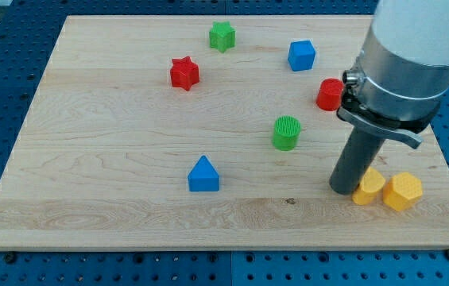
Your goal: Move the blue triangle to bottom left
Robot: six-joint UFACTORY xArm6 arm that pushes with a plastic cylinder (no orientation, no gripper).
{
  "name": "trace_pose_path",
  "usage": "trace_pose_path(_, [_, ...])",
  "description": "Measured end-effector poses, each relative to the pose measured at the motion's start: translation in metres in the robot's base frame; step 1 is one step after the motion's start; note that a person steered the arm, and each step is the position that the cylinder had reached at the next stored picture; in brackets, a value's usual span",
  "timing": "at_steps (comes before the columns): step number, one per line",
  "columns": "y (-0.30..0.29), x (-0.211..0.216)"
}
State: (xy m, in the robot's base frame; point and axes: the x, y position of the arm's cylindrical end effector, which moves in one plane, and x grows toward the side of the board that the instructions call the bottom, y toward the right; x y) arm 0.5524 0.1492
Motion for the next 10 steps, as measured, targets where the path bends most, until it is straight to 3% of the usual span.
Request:
trace_pose_path(2, [-0.070,0.000])
trace_pose_path(5, [-0.086,0.000])
trace_pose_path(7, [-0.147,-0.019])
trace_pose_path(10, [-0.192,-0.014])
